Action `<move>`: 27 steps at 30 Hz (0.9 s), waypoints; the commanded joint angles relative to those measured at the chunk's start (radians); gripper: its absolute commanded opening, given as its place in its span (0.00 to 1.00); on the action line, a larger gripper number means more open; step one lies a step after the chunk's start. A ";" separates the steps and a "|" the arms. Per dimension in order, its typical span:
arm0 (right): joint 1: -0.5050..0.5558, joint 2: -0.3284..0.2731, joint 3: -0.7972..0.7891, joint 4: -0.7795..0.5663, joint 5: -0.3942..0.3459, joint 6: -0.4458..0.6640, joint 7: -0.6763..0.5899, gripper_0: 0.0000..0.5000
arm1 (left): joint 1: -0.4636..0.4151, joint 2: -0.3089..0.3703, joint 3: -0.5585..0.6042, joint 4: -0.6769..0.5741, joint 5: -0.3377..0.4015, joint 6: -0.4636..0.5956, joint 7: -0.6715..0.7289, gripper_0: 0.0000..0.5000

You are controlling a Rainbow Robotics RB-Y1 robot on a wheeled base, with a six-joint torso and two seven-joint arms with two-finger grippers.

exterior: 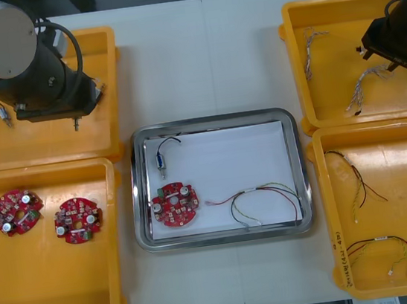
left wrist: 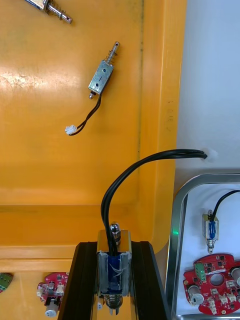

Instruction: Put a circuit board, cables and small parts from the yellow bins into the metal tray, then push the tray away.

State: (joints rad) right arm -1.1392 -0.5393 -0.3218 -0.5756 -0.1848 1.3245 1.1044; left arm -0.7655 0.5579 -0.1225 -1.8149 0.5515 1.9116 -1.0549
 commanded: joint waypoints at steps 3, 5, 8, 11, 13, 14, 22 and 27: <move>-0.080 -0.016 -0.014 0.091 -0.004 -0.056 -0.031 1.00 | 0.008 -0.013 0.029 -0.035 -0.004 0.008 0.105 0.00; -0.079 -0.016 -0.016 0.097 -0.021 -0.057 -0.037 1.00 | 0.008 -0.013 0.029 -0.035 -0.004 0.008 0.107 0.00; -0.080 -0.014 -0.019 0.097 -0.056 -0.056 -0.046 1.00 | 0.008 -0.013 0.029 -0.035 0.001 0.008 0.110 0.00; -0.079 -0.007 -0.022 0.095 -0.064 -0.056 -0.057 1.00 | 0.008 -0.013 0.029 -0.035 0.002 0.008 0.111 0.00; -0.079 -0.004 -0.022 0.097 -0.064 -0.057 -0.060 1.00 | 0.008 -0.013 0.029 -0.035 0.004 0.008 0.111 0.00; -0.079 -0.002 -0.022 0.097 -0.064 -0.057 -0.061 1.00 | 0.008 -0.013 0.029 -0.035 0.004 0.008 0.111 0.00; -0.054 0.001 -0.023 0.095 -0.078 -0.061 -0.071 1.00 | 0.008 -0.013 0.029 -0.035 0.005 0.008 0.111 0.00; -0.037 0.012 -0.025 0.095 -0.097 -0.057 -0.084 1.00 | 0.008 -0.013 0.029 -0.035 0.005 0.008 0.111 0.00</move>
State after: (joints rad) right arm -1.1602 -0.5355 -0.3223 -0.4670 -0.2743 1.2749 1.0746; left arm -0.7654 0.5578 -0.1225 -1.8153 0.5533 1.9120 -1.0346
